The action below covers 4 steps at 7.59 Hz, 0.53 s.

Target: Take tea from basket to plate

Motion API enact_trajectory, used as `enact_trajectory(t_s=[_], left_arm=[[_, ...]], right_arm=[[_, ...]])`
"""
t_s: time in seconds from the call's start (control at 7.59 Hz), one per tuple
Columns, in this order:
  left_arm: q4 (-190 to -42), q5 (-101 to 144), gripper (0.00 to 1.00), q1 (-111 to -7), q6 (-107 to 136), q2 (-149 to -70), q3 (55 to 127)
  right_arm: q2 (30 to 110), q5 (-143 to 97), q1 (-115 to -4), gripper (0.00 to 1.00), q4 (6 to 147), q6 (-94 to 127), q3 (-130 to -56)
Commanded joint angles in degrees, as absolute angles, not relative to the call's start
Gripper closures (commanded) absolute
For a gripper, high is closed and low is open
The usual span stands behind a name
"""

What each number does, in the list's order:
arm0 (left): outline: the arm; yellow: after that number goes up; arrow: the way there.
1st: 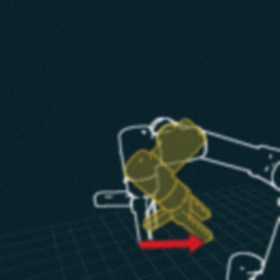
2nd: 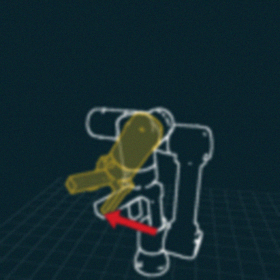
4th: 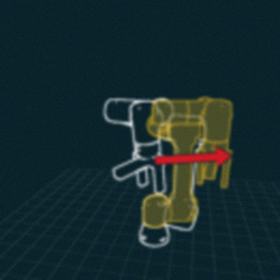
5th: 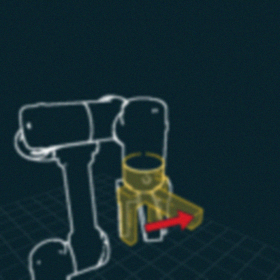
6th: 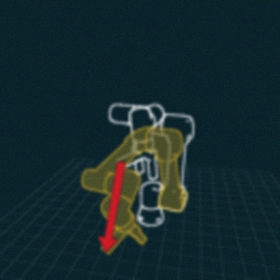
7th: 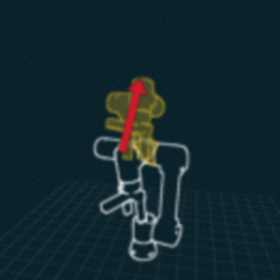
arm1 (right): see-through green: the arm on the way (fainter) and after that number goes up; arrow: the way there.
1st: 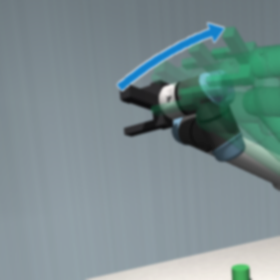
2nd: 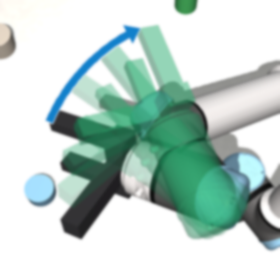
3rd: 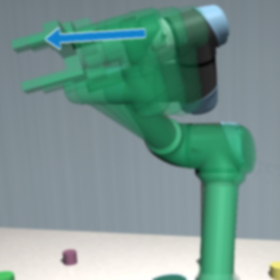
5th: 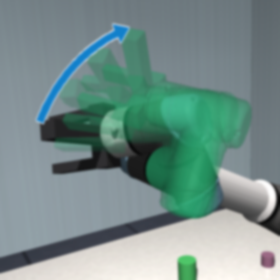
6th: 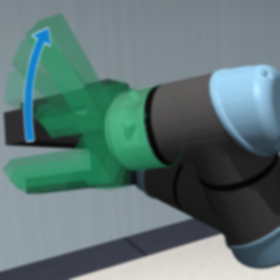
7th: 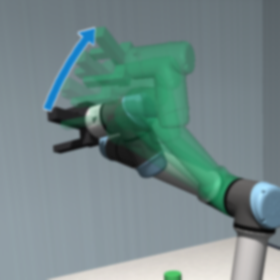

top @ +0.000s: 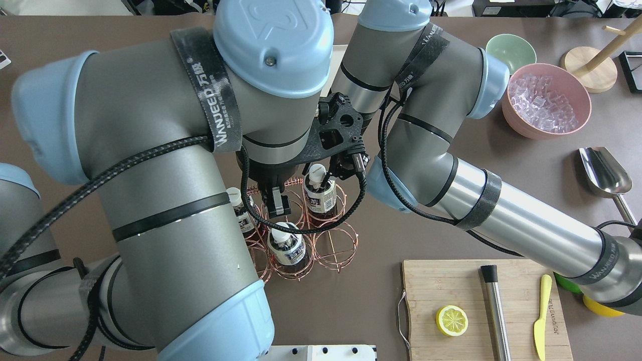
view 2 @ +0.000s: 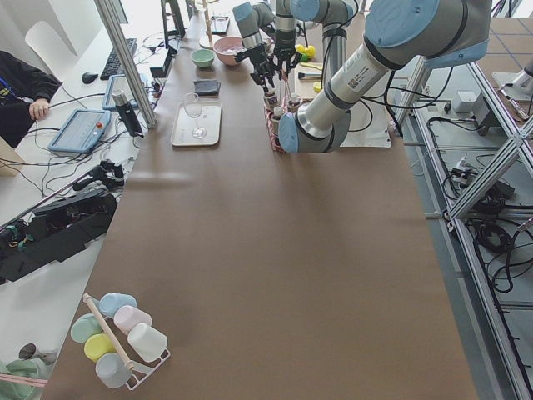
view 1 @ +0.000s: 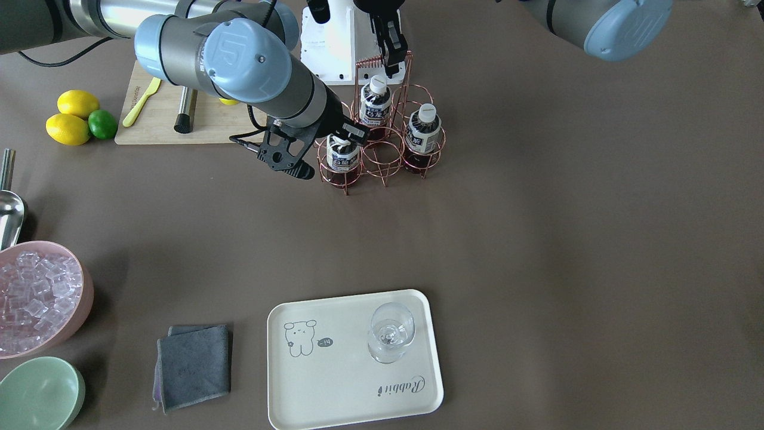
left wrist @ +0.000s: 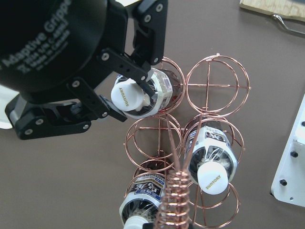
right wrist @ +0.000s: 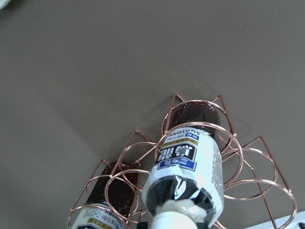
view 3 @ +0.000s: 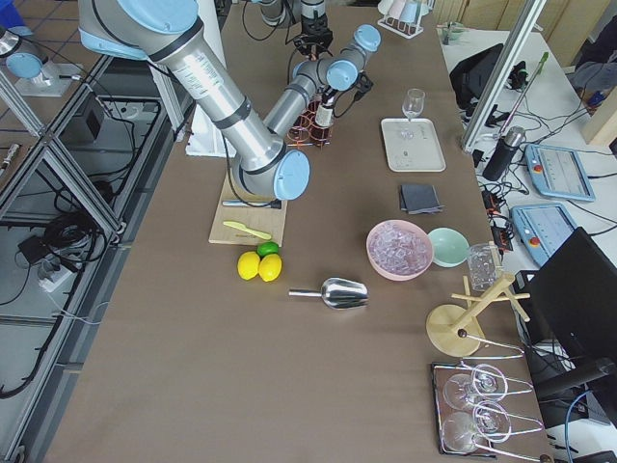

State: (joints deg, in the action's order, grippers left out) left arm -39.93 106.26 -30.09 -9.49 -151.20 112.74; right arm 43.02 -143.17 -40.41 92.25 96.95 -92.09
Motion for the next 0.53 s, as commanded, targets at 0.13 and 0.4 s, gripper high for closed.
enact_trajectory(t_s=[0.13, 0.4], left_arm=[[-40.0, 106.3, 1.0, -29.8, -9.5, -151.2, 112.4], [-40.0, 106.3, 1.0, -29.8, -9.5, -150.8, 112.4]], right_arm=[[43.7, -143.1, -40.8, 0.6, 92.4, 96.9, -92.9], [45.1, -143.1, -41.5, 1.0, 92.4, 97.0, -96.0]])
